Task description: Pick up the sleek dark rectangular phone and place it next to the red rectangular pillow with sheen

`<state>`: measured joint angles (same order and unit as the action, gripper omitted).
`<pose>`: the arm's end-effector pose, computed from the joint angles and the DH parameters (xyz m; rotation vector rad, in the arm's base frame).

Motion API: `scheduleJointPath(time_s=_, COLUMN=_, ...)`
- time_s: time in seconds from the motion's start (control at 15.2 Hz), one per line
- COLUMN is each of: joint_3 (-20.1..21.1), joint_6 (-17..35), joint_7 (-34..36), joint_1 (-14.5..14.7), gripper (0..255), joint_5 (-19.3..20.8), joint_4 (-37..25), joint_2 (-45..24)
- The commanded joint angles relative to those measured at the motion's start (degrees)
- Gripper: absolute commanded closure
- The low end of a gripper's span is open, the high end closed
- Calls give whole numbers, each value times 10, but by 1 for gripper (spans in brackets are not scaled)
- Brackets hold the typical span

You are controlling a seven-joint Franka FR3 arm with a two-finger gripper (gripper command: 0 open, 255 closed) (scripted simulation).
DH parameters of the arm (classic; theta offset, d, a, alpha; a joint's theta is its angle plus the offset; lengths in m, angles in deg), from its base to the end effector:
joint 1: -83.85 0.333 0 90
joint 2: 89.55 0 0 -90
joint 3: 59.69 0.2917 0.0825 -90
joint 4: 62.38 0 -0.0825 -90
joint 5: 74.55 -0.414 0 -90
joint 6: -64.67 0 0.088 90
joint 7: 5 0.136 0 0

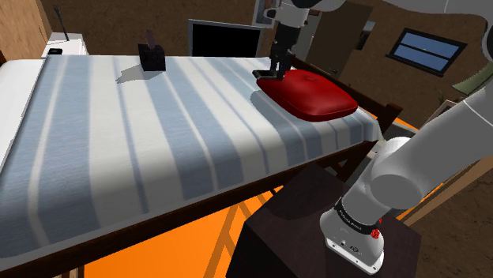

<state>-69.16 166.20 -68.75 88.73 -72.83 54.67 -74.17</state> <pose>0.5104 -0.0486 0.4949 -2.7097 -1.5597 -0.0049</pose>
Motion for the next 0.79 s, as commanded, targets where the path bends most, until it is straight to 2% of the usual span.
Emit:
scheduleJointPath(time_s=0.0, joint_3=-17, joint_6=0, joint_7=-27, joint_1=-11, gripper=255, joint_5=6, joint_4=7, joint_2=7)
scheduleJointPath(time_s=0.2, joint_3=-40, joint_6=-1, joint_7=-62, joint_1=-26, gripper=255, joint_5=13, joint_4=8, joint_2=9)
scheduleJointPath(time_s=0.73, joint_3=-43, joint_6=61, joint_7=-63, joint_1=-27, gripper=255, joint_5=14, joint_4=66, joint_2=6)
